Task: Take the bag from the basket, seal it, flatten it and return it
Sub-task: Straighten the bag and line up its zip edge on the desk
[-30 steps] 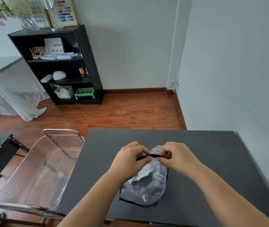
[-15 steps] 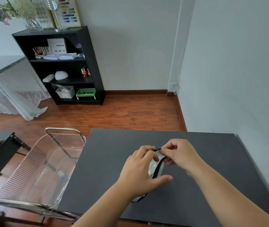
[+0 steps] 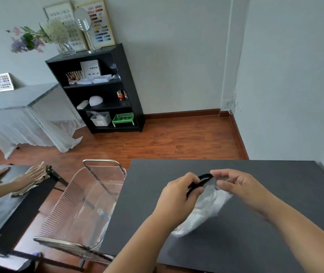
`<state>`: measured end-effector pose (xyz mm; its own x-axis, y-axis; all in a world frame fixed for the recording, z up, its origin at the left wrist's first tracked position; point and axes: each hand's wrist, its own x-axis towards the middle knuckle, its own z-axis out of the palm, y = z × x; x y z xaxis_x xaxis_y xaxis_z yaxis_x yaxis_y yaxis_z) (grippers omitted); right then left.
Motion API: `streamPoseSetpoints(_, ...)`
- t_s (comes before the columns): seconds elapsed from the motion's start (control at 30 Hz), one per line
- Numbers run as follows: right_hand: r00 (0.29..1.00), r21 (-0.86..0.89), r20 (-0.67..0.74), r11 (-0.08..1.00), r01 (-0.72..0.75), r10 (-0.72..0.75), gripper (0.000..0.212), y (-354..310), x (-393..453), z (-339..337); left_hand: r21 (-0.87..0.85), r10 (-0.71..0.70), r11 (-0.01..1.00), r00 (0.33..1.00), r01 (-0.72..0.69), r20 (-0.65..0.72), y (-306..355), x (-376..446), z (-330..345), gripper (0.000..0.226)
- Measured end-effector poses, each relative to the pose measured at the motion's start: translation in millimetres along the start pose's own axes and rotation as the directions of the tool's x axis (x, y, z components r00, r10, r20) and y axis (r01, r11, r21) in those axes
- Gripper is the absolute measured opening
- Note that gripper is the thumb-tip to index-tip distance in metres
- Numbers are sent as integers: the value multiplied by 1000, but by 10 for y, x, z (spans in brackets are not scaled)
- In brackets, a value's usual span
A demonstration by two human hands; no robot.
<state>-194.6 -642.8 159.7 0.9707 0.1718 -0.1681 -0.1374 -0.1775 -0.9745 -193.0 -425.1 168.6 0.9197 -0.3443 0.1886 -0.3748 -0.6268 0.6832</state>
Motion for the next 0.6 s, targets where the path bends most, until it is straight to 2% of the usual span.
streamPoseSetpoints(0.07,1000,-223,20,975,10,-5,32,66,-13,-2,-61,-11,998,1000,10,-4,-5,29,-80,12)
streamPoseSetpoints(0.13,999,-284,-22,958,23,-30,25,127,-8,7,-119,-36,992,999,32,-31,-15,55,-123,16)
streamPoseSetpoints(0.33,990,-209,-127,977,29,-57,13,209,-5,-25,-244,-95,967,992,72,-83,-81,108,-209,37)
streamPoseSetpoints(0.6,980,-130,-185,990,55,-79,13,311,24,-64,-290,-87,956,988,47,-127,-167,189,-312,30)
